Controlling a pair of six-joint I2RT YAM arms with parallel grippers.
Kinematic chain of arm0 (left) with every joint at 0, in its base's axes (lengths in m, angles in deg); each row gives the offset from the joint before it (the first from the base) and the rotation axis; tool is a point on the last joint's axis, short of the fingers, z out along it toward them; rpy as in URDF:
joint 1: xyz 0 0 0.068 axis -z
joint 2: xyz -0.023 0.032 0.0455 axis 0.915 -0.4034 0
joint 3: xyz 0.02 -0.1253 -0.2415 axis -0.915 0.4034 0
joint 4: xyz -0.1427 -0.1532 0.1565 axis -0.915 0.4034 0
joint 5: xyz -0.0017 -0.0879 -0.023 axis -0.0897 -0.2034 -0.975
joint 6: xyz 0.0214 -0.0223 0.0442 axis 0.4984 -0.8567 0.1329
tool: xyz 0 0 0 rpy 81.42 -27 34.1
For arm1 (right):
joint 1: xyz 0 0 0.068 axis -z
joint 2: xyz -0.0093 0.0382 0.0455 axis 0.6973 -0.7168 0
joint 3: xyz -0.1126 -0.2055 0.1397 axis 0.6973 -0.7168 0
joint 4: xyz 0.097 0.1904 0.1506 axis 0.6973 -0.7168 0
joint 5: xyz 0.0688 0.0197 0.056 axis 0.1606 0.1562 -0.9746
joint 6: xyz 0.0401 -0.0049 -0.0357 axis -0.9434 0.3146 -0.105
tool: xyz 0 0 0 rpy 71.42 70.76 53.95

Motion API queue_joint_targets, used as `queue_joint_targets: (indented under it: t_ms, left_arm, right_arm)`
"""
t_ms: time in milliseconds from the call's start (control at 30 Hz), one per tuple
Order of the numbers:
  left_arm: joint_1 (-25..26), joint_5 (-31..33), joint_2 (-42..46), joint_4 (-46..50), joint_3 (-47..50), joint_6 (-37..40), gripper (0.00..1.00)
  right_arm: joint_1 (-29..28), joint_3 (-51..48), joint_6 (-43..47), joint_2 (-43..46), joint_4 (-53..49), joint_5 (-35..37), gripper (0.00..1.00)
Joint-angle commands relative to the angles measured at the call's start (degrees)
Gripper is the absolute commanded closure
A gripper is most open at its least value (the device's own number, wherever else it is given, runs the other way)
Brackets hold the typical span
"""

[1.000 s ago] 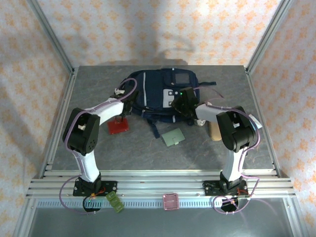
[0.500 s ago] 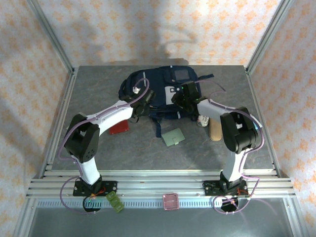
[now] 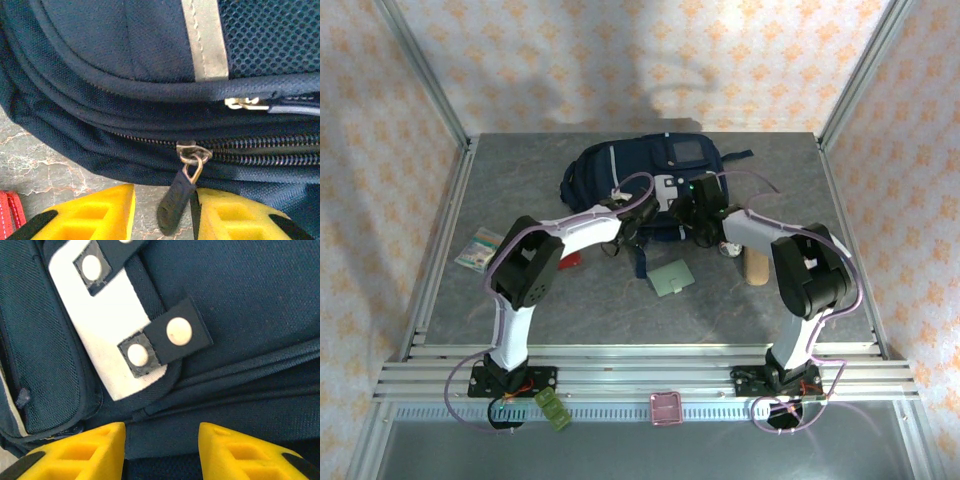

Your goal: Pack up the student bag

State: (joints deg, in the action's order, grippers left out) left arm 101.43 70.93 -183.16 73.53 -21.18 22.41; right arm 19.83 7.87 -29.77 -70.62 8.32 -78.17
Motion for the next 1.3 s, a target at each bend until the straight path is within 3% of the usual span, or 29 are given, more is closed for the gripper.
queue_joint_targets:
  t_ms: [0,233,300,333,500,667,900,1133,1267]
  left_arm:
    - [-0.04,3.36,-1.39,1.31,-3.07,0.42,0.62]
    - [-0.15,1.85,-3.27,1.42,-5.64,3.40,0.63]
    - [-0.15,0.79,-4.05,1.31,-6.15,4.34,0.77]
    - [-0.15,0.72,-4.31,1.11,-6.16,4.39,0.79]
    - [-0.92,-0.27,-5.18,-0.60,-5.82,5.54,0.75]
    - [-1.25,-0.70,-4.00,-3.31,-3.89,7.43,1.00]
    - [-1.65,-2.62,0.75,-5.78,-0.38,10.97,1.00]
    - [-1.11,-15.31,9.25,-9.28,4.30,11.10,1.00]
    - [0.51,-17.20,9.83,-9.43,4.03,10.14,1.00]
  right_arm:
    - [-0.14,-0.76,-0.78,2.27,1.83,-0.09,0.58]
    - [-0.14,-0.93,-0.93,2.54,2.00,-0.25,0.58]
    - [-0.22,-0.84,-1.16,2.19,2.09,-0.50,0.58]
    - [-0.21,-0.83,-1.26,2.08,2.13,-0.61,0.58]
    - [-0.34,-0.95,-1.37,2.06,2.32,-0.84,0.58]
    - [-0.66,-1.54,-1.02,2.53,1.83,-0.98,0.58]
    - [-2.35,-3.71,-1.17,4.02,2.07,-1.61,0.58]
    - [-4.79,-4.23,-3.13,4.07,4.32,-5.70,0.58]
    - [-5.75,-1.49,-4.31,1.47,3.80,-5.66,0.59]
